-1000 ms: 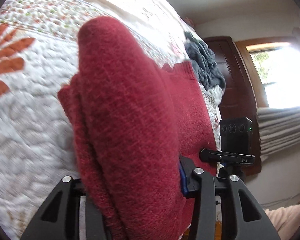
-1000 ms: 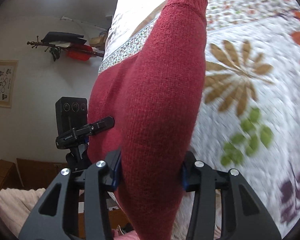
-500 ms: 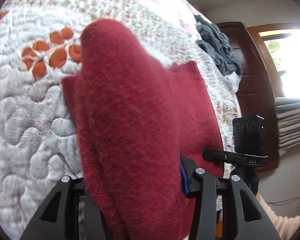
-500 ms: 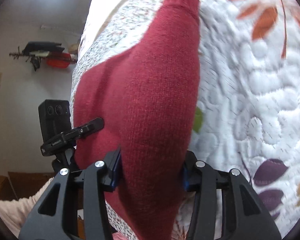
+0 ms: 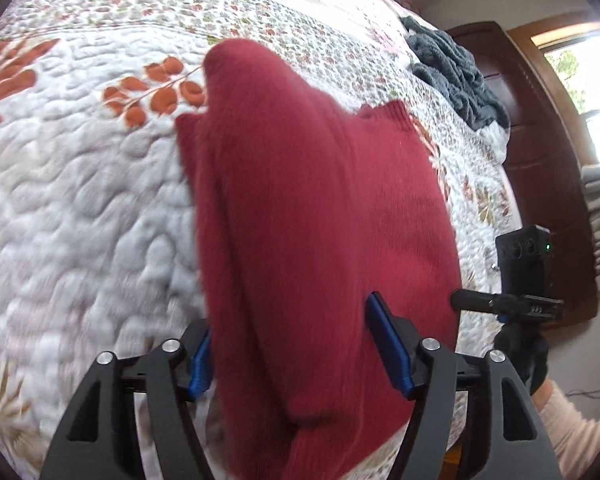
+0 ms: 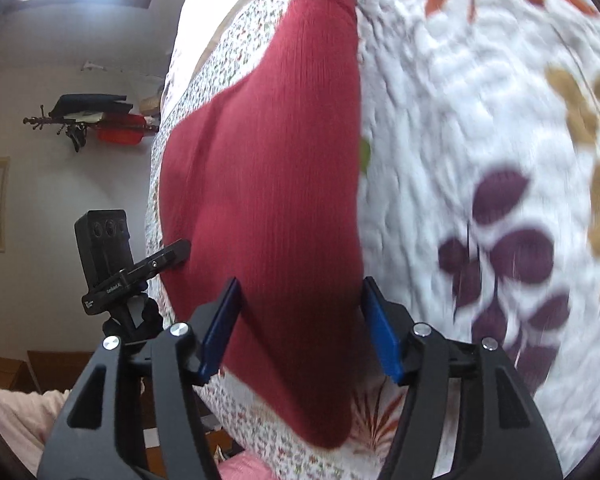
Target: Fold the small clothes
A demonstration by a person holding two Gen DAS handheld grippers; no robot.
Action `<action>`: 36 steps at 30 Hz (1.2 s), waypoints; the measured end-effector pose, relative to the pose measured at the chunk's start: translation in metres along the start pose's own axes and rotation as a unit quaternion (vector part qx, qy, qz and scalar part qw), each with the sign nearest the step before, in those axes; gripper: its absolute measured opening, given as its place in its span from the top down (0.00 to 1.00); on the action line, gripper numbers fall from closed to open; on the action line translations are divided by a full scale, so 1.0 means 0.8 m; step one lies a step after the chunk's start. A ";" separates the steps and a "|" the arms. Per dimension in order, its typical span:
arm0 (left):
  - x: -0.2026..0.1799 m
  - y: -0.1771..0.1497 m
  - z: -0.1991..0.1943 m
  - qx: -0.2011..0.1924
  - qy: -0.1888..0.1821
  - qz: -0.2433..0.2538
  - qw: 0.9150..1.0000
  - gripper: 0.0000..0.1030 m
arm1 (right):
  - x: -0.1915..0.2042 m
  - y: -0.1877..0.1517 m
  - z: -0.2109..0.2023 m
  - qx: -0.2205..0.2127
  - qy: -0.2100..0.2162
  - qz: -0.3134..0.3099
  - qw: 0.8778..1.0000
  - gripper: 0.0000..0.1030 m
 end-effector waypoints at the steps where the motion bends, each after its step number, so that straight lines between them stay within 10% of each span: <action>1: 0.001 -0.009 -0.004 0.001 0.004 0.001 1.000 0.33 | 0.000 -0.010 0.001 0.006 -0.002 -0.002 1.000 0.42; 12: 0.026 -0.063 -0.021 0.013 0.044 -0.012 0.999 0.32 | -0.001 -0.051 0.001 0.035 0.010 0.013 0.999 0.76; 25: 0.034 -0.080 -0.024 -0.010 0.050 0.014 0.999 0.32 | -0.012 -0.061 0.004 0.006 -0.034 -0.017 0.999 0.77; 29: 0.029 -0.082 -0.031 -0.021 0.064 0.007 0.998 0.31 | -0.003 -0.062 -0.008 -0.020 -0.050 -0.033 0.998 0.68; 33: 0.022 -0.085 -0.053 -0.054 0.102 0.001 0.993 0.27 | 0.016 -0.062 -0.029 -0.070 -0.105 -0.067 0.990 0.31; 36: 0.009 -0.090 -0.073 -0.080 0.135 0.003 0.988 0.26 | 0.043 -0.067 -0.042 -0.111 -0.136 -0.089 0.981 0.21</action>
Point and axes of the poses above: each gripper's, at about its wrist camera, not at the fingertips, and z roughly the way its jaws point, x to its left, y to its top, the point moved 5 cm from there along z, roughly the way its jaws point, and after that the axes turned 7 degrees about -x, right-handed, at the moved point
